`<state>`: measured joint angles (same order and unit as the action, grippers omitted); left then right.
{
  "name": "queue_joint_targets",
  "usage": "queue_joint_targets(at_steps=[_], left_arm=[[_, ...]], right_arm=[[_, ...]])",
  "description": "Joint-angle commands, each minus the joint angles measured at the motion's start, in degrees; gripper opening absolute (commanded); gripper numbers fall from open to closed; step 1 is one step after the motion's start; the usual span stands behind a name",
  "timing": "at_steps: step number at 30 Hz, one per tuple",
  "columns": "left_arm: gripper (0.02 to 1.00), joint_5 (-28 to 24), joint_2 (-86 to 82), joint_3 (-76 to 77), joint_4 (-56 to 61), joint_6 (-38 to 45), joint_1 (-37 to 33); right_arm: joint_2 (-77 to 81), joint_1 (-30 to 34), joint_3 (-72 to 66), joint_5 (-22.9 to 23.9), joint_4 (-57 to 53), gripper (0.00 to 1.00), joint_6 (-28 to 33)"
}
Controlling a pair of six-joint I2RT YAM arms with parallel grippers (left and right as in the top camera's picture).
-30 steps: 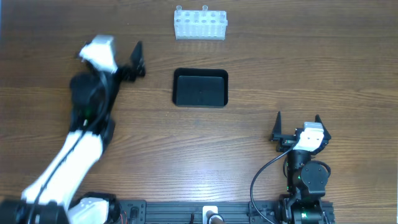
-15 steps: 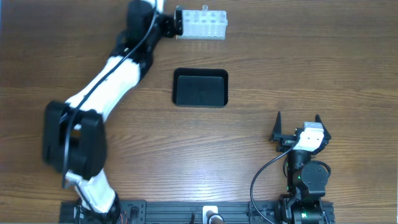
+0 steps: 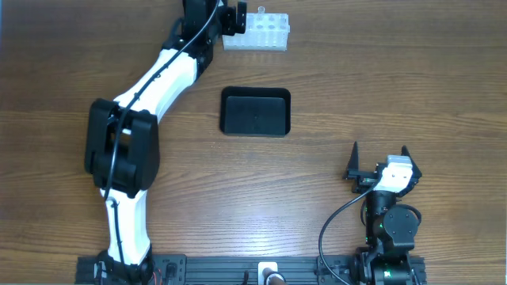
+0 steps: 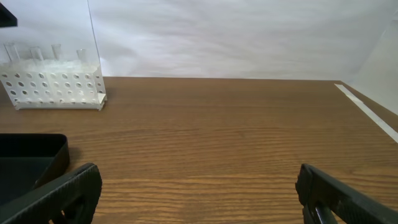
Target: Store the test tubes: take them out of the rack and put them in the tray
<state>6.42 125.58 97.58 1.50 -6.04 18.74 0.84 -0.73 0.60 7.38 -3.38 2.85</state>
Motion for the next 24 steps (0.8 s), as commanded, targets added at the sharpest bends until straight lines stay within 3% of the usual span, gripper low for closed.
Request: queue_joint_targets(at_steps=[1,24], left_arm=[[0.998,1.66,3.82,4.04,-1.57,-0.66,0.68],[0.757,4.39,6.8,4.85,-2.6,-2.6,1.03]], right_arm=[[-0.57,-0.07,-0.31,-0.46,-0.11,0.991,0.0],[-0.57,-0.07,-0.31,-0.46,-0.11,0.991,0.0]])
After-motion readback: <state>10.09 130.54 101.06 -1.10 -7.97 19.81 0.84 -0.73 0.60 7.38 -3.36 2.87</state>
